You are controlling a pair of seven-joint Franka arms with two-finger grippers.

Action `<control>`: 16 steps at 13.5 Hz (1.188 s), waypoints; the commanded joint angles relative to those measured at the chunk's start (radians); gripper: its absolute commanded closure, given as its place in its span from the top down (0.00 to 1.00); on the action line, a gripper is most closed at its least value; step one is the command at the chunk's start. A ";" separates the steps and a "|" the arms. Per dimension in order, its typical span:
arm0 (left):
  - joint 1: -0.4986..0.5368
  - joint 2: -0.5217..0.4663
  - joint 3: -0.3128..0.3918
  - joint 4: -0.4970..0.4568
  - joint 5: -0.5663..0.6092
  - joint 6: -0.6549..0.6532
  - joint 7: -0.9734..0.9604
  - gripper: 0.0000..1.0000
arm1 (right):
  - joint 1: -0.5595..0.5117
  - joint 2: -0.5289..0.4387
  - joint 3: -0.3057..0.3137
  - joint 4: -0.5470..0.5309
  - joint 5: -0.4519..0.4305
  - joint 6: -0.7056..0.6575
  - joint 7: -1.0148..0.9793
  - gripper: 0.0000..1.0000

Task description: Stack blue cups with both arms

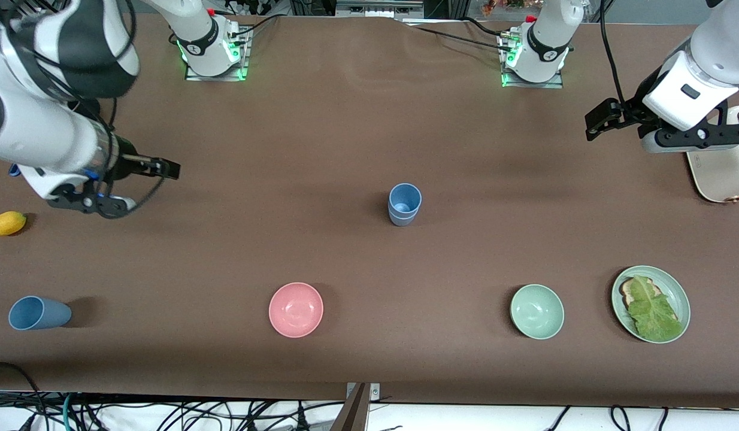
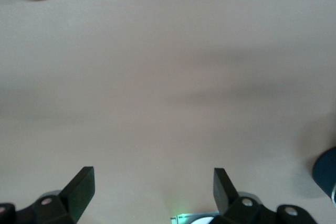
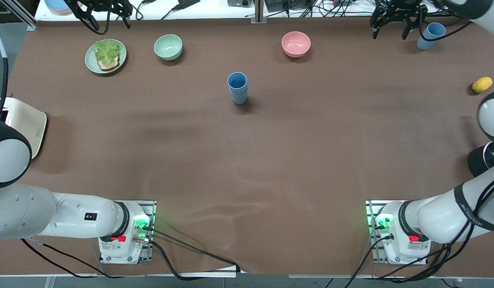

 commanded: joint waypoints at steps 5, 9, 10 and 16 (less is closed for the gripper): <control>-0.003 -0.010 0.004 -0.001 -0.010 -0.009 0.014 1.00 | -0.144 -0.256 0.065 -0.190 -0.015 0.038 -0.080 1.00; -0.005 -0.010 0.004 -0.001 -0.010 -0.009 0.015 1.00 | -0.162 -0.251 0.013 -0.133 -0.010 0.030 -0.078 1.00; -0.005 -0.010 0.004 -0.001 -0.010 -0.009 0.015 1.00 | -0.165 -0.248 0.004 -0.132 -0.007 0.036 -0.095 1.00; -0.002 -0.010 0.004 -0.001 -0.010 -0.009 0.015 1.00 | -0.153 -0.239 -0.009 -0.132 -0.011 0.088 -0.161 1.00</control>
